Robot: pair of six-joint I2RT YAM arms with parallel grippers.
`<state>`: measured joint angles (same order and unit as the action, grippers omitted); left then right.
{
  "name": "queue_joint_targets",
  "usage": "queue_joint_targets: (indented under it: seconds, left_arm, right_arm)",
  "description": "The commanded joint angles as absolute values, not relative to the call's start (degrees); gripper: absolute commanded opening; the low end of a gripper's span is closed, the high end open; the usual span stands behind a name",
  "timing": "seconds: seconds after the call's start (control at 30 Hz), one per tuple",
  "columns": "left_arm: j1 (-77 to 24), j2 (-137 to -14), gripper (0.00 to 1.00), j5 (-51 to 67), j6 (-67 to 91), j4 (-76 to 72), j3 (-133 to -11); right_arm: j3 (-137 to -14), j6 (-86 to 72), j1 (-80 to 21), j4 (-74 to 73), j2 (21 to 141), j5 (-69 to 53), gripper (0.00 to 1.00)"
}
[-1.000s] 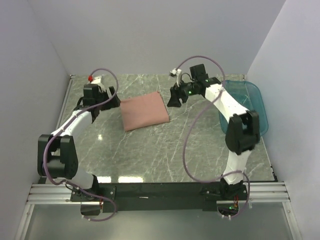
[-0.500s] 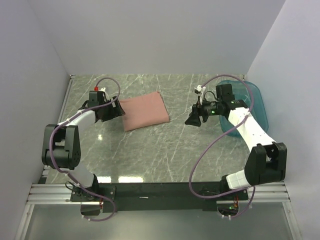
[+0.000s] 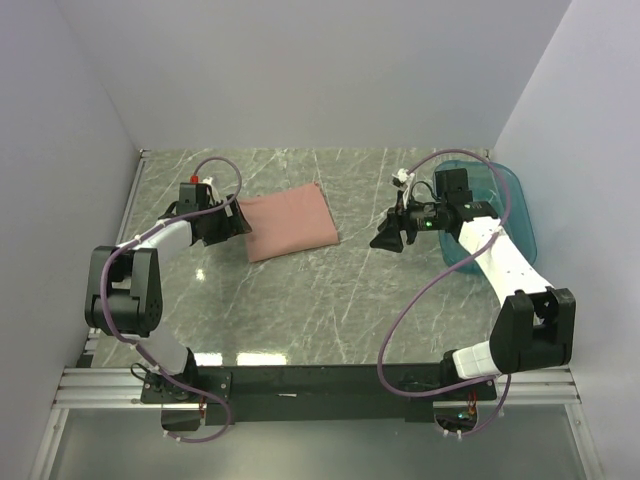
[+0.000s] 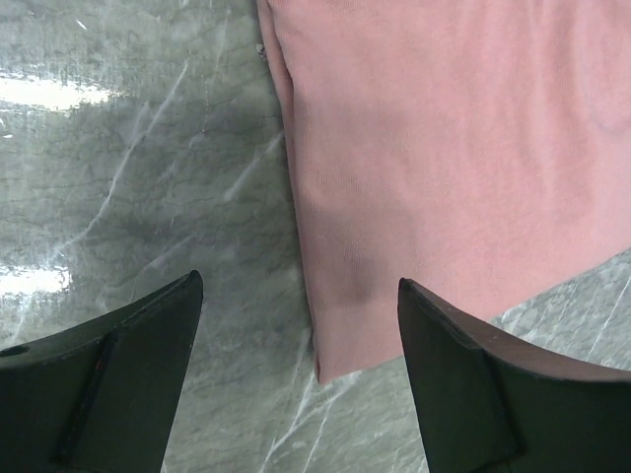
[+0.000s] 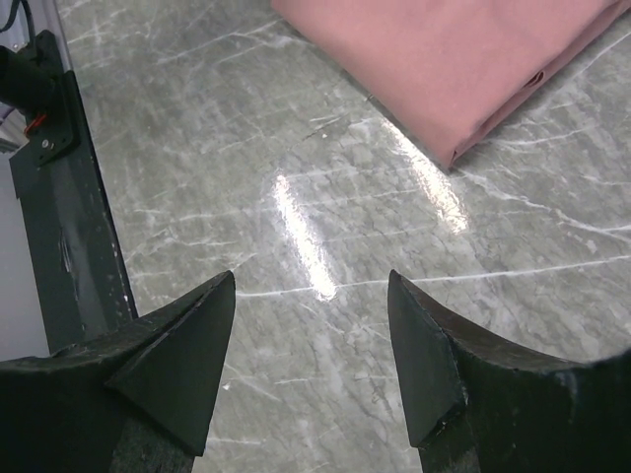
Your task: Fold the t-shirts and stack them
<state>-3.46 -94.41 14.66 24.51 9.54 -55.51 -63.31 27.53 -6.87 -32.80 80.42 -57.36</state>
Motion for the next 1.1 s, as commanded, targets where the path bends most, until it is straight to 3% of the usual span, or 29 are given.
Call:
queue_joint_targets:
  seconds: [0.0, 1.07]
  left_arm:
    - [-3.43, -94.04, 0.85, 15.73, 23.56, 9.32, -55.72]
    - [-3.87, -95.97, 0.83, 14.41, 24.78, 9.58, -55.81]
  right_arm:
    - [-63.02, 27.25, -6.15, -30.85, 78.49, -59.76, 0.7]
    - [-63.02, 28.04, -5.54, -31.73, 78.84, -61.08, 0.7]
